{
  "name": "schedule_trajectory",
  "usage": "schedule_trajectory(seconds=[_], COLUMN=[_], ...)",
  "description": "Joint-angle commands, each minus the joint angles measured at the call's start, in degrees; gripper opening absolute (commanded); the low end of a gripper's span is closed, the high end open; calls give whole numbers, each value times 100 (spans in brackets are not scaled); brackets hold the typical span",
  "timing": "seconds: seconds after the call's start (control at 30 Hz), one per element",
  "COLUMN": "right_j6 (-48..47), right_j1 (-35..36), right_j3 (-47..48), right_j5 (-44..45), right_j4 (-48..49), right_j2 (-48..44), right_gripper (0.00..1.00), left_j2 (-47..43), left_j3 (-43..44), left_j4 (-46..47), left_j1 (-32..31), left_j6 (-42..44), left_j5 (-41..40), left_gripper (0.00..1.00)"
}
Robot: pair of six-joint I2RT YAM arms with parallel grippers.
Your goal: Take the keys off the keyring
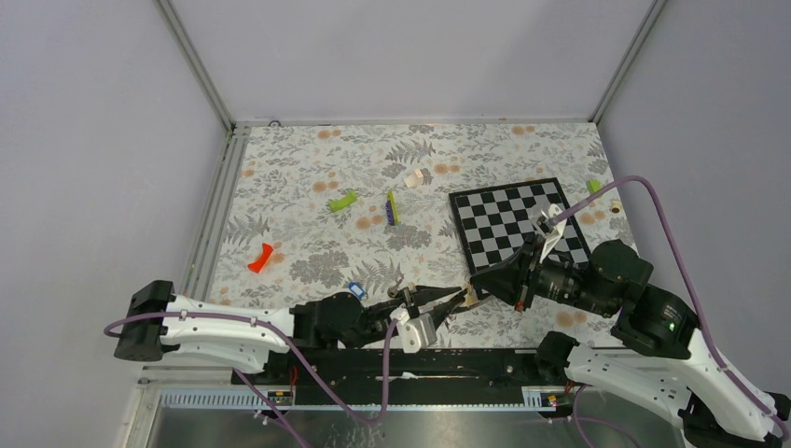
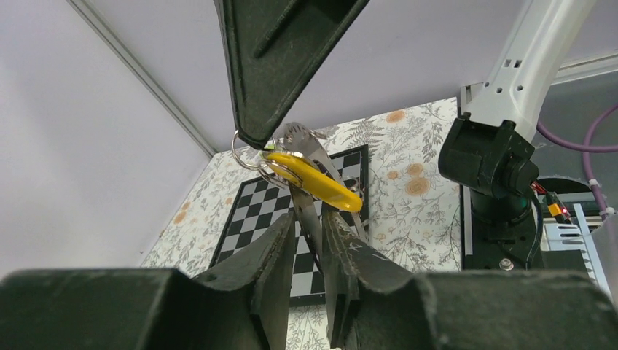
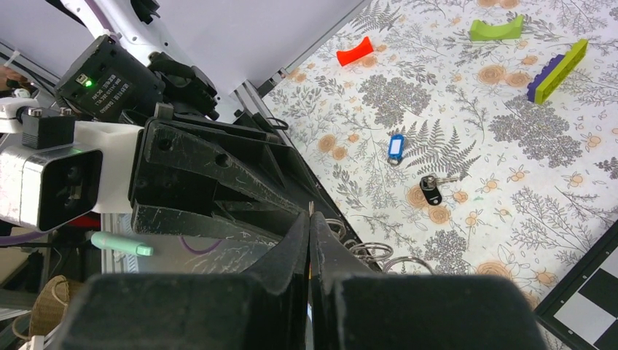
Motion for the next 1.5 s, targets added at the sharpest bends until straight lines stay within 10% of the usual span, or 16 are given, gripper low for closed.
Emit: schedule_trajectory(seconds=[0.0,0.57,0.9,1.47], right_j6=[-52,-15,18,274], right_j1=[-10,-10,-5,-10], right_j3=[0,-145,-152,-291], right_j5=[-201,-188,-216,94], right_j4=[534,508,463,159], right_j2=[-9,-139,-197,-453], right_gripper=[0,0,0,0], left_j2=[36,169,214,18], left_j3=[316,488,522,383], left_j4=[515,618,576,467], left_j1=[-24,-33,-33,-37], left_j6=[-68,45,92,235], left_j5=[13,8,-26,-178], left_gripper=[26,25,0,0])
